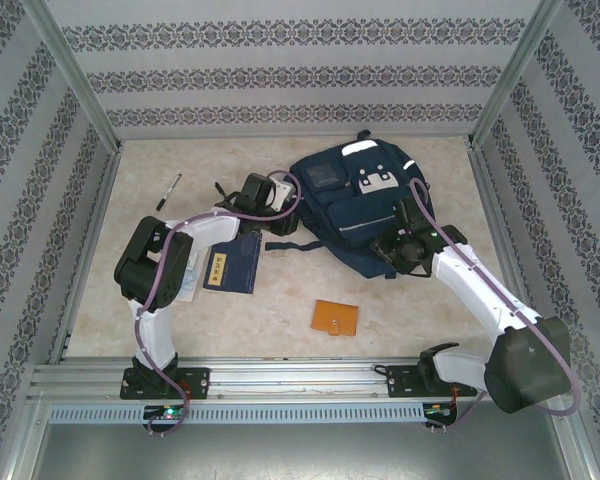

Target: Pack the student bag

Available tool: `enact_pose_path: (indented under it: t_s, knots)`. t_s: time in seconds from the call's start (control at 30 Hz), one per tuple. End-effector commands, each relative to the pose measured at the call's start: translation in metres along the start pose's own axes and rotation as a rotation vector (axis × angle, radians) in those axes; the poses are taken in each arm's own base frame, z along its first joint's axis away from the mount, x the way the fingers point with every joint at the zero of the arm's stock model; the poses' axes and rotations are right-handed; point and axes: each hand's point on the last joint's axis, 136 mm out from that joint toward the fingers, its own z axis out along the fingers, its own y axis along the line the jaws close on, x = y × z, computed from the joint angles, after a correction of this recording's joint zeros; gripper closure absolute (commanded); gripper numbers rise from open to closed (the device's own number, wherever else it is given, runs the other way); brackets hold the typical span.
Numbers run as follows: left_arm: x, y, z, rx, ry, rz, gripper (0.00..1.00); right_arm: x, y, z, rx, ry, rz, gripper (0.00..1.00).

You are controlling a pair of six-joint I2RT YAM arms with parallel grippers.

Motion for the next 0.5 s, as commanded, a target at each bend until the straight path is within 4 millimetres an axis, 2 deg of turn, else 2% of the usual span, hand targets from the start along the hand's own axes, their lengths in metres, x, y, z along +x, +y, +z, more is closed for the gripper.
enact_pose_path:
  t_s: [0.0,0.07,0.17,0.2,0.27,0.33,0.4,0.43,0.47]
  knots:
    - [-0.028,-0.04,-0.042,0.068,-0.096,0.161,0.54,-0.006,0.017,-0.023,-0.052,-0.044,-0.021,0.55]
    - [-0.031,-0.069,-0.059,0.134,-0.12,0.279,0.51,-0.013,0.013,-0.033,-0.041,-0.078,-0.036,0.49]
    - [-0.026,-0.119,-0.072,0.333,-0.119,0.406,0.51,-0.033,-0.009,-0.047,0.071,-0.17,-0.079,0.46]
    - [-0.022,-0.136,-0.071,0.386,-0.104,0.445,0.51,-0.042,-0.016,-0.053,0.119,-0.213,-0.119,0.45]
    - [-0.018,-0.156,-0.059,0.393,-0.056,0.501,0.49,-0.058,-0.023,-0.063,0.183,-0.302,-0.203,0.45]
    - [-0.026,-0.171,-0.04,0.35,-0.017,0.525,0.47,-0.075,-0.032,-0.076,0.248,-0.392,-0.255,0.42]
    - [-0.026,-0.19,-0.018,0.316,0.022,0.577,0.47,-0.092,-0.045,-0.093,0.299,-0.488,-0.247,0.32]
    - [-0.024,-0.2,-0.009,0.309,0.033,0.611,0.46,-0.097,-0.051,-0.099,0.305,-0.517,-0.223,0.23]
    - [-0.021,-0.209,0.001,0.299,0.041,0.649,0.44,-0.101,-0.058,-0.104,0.295,-0.54,-0.18,0.03]
